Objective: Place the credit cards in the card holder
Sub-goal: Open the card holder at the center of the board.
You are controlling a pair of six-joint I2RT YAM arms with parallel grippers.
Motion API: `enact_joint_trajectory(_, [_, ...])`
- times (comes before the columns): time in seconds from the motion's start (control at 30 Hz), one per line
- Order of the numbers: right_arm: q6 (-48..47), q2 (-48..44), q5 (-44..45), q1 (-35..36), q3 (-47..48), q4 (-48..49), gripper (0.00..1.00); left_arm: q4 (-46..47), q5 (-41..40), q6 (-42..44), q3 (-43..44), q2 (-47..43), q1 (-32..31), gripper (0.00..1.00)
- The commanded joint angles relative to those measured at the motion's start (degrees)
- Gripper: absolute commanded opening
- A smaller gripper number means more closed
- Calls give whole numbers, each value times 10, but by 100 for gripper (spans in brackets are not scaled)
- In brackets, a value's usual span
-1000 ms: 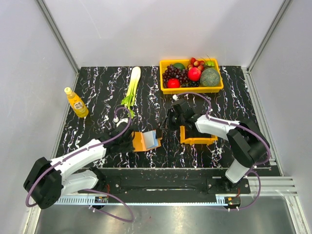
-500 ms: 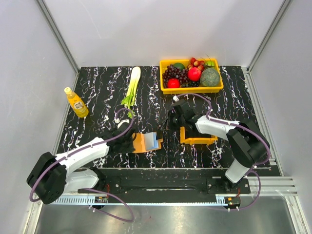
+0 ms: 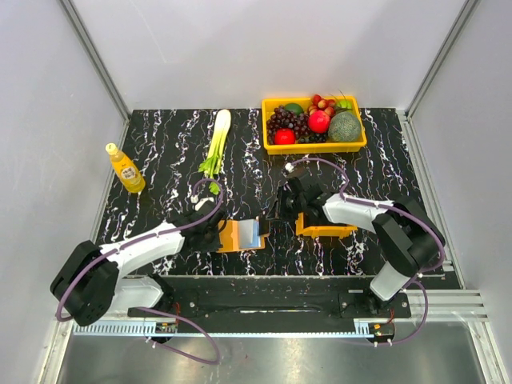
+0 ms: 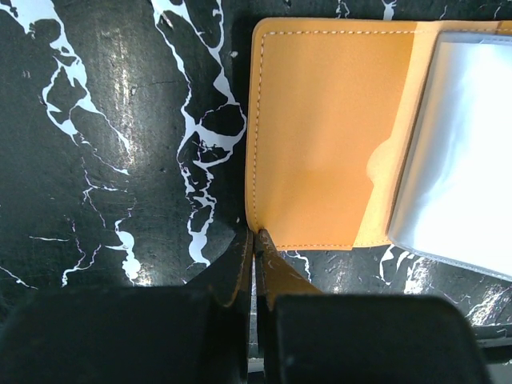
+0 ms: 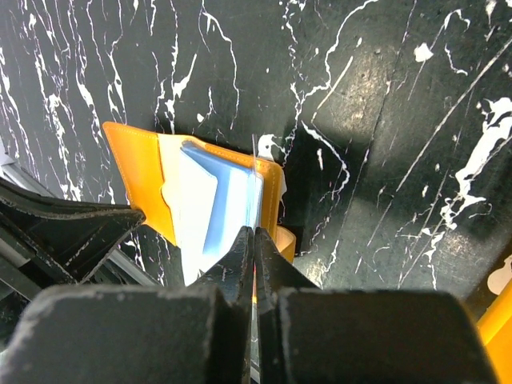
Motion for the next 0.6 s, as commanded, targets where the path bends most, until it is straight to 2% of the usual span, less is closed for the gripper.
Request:
enact_joint_trajectory(0.0, [-30, -31, -11, -7, -11, 0, 0, 7, -18, 1, 1, 25, 0, 0])
enact_joint_trajectory(0.27, [-52, -19, -46, -19, -6, -2, 0, 31, -3, 9, -3, 30, 0, 0])
enact_joint_trajectory(0.37, [-32, -14, -66, -18, -10, 32, 0, 37, 3, 14, -2, 26, 0, 0])
enact_joint_trajectory(0.57, [-15, -58, -33, -18, -2, 25, 0, 37, 6, 16, 2, 8, -1, 0])
